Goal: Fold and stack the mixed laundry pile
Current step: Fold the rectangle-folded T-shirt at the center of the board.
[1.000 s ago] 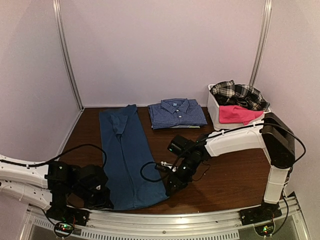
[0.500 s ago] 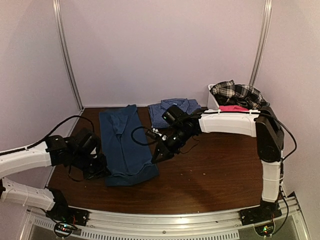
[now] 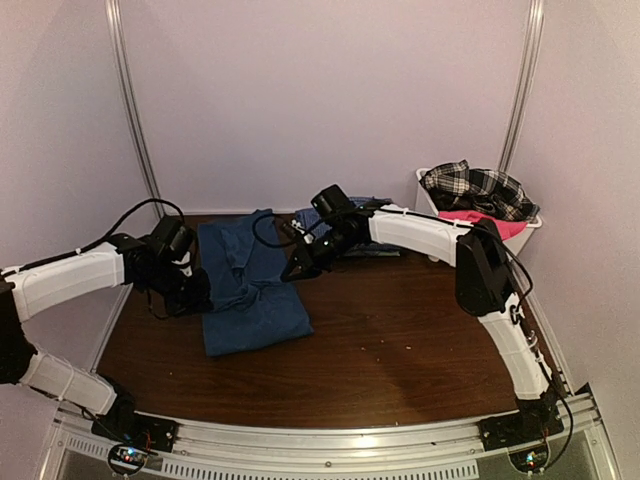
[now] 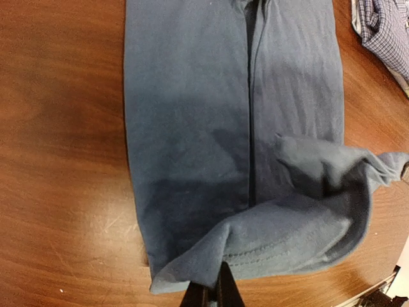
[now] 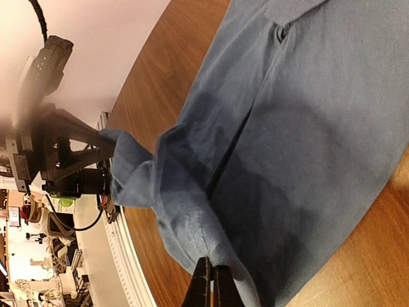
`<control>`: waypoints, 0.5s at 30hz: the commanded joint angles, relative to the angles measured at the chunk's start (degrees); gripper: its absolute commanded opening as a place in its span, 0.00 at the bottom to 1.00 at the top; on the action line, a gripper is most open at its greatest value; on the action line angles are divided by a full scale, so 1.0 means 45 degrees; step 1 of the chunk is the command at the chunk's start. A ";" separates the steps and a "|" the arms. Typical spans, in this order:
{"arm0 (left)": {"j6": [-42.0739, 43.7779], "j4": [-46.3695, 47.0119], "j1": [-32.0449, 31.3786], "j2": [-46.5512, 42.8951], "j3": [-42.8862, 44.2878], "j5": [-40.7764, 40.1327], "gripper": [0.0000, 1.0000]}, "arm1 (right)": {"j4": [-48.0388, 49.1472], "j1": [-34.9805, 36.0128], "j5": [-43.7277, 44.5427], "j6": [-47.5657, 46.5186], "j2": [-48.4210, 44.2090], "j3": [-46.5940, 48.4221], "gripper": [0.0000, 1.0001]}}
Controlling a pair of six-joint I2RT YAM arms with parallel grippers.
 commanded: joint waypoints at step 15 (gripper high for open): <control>0.2783 0.3205 0.2974 0.3895 0.3164 -0.0574 0.00 | 0.5523 -0.1507 0.0425 0.2984 0.3356 0.4193 0.00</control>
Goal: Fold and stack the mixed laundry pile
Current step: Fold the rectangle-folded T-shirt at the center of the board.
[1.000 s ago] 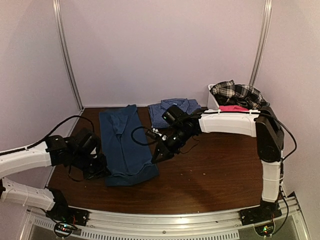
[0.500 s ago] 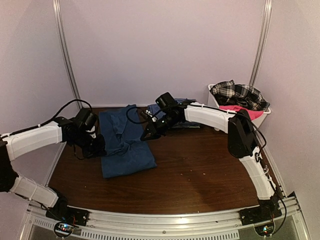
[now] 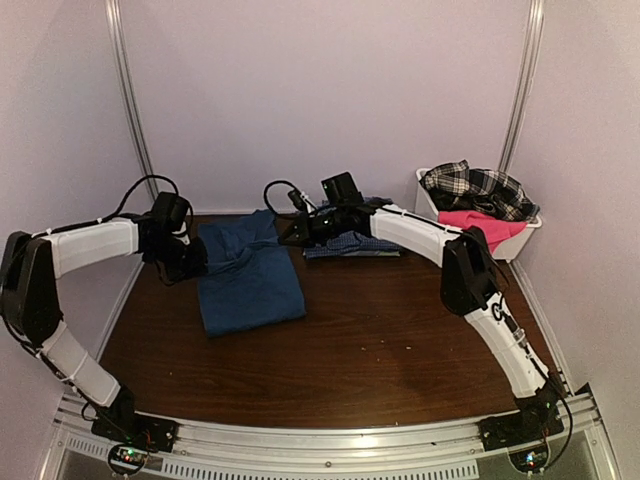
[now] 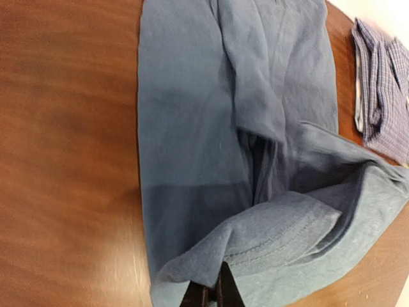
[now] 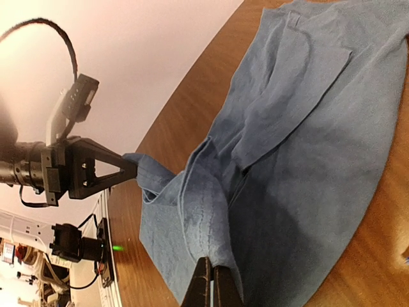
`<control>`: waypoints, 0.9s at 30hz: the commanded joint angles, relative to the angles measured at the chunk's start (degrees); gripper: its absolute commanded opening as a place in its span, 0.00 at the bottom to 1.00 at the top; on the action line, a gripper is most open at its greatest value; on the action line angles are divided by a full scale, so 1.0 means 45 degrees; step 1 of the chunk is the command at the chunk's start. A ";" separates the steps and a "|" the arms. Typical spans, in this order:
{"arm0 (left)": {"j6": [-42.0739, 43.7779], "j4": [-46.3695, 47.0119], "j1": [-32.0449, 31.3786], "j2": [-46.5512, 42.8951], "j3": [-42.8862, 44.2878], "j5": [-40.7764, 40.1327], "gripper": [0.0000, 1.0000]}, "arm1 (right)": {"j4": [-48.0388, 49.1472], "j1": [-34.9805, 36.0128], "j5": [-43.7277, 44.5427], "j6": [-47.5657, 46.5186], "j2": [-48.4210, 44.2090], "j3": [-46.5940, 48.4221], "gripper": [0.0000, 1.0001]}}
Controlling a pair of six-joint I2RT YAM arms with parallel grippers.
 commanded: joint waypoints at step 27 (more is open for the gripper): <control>0.0372 0.1726 0.0975 0.1302 0.0622 -0.0931 0.00 | 0.6032 -0.0183 -0.1324 0.3955 0.2452 0.1020 0.00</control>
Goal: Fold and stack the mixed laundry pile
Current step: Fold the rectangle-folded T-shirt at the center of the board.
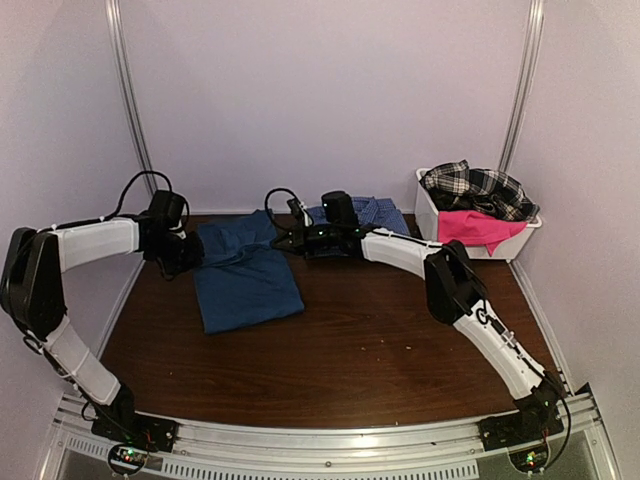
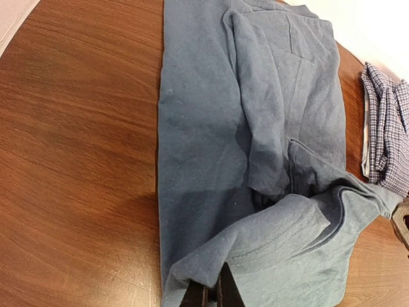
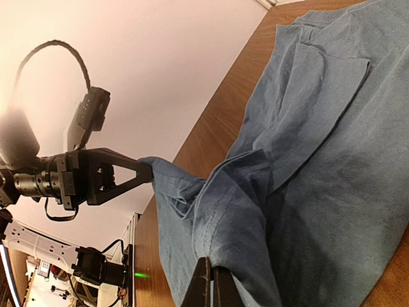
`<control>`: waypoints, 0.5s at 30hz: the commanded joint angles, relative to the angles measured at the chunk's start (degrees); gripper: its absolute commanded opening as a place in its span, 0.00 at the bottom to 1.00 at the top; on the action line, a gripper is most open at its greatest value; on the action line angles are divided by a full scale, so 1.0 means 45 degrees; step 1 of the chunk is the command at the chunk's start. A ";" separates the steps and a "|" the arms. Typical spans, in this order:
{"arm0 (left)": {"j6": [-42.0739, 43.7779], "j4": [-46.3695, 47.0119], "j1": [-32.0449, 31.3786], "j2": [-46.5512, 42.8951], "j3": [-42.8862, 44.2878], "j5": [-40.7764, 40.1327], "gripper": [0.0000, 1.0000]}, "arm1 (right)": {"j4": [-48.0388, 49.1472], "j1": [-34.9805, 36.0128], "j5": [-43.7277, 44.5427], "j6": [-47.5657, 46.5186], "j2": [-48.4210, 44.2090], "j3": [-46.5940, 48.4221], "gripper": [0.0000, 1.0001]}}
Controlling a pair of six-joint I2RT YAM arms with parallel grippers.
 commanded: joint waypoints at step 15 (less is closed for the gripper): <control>0.0811 -0.0464 0.0954 0.1868 0.2442 0.0229 0.49 | -0.3496 -0.1054 0.0595 -0.1803 -0.1396 -0.0104 0.59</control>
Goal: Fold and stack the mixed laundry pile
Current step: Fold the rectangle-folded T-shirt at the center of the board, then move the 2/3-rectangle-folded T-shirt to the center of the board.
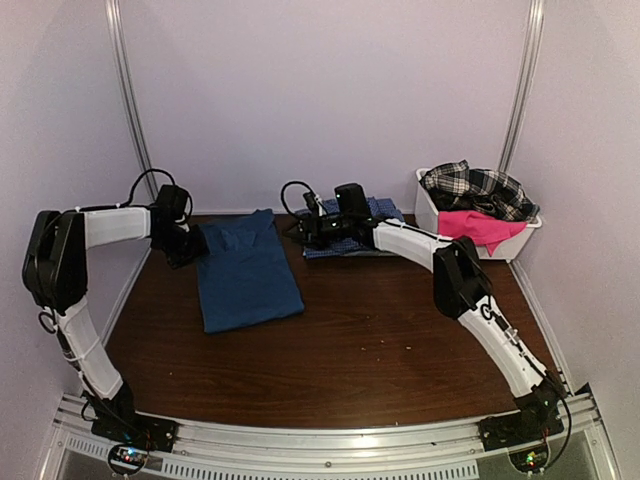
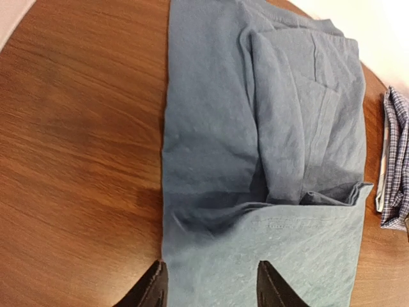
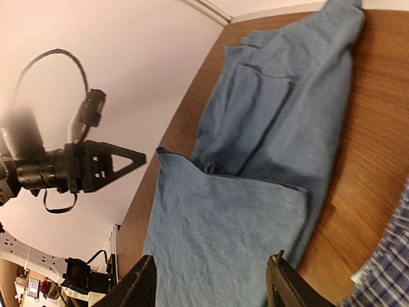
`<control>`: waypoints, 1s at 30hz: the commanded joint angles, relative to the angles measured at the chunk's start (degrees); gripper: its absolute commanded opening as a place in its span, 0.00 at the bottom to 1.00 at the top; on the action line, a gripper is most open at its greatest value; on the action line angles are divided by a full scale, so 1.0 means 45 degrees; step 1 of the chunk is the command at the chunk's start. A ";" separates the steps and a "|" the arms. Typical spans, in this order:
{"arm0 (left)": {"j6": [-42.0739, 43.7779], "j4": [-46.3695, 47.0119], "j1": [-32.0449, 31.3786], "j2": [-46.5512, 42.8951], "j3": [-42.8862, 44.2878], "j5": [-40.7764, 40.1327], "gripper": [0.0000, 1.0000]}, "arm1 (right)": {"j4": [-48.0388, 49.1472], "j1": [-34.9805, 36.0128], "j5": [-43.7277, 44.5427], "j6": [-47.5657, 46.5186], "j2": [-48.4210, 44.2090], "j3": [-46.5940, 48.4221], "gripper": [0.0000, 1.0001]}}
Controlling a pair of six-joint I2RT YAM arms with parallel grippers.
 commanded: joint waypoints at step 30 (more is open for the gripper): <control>-0.0220 0.1912 -0.2994 -0.2697 -0.7131 0.3440 0.34 | -0.4168 0.1971 -0.1261 -0.4012 -0.4501 -1.0251 0.35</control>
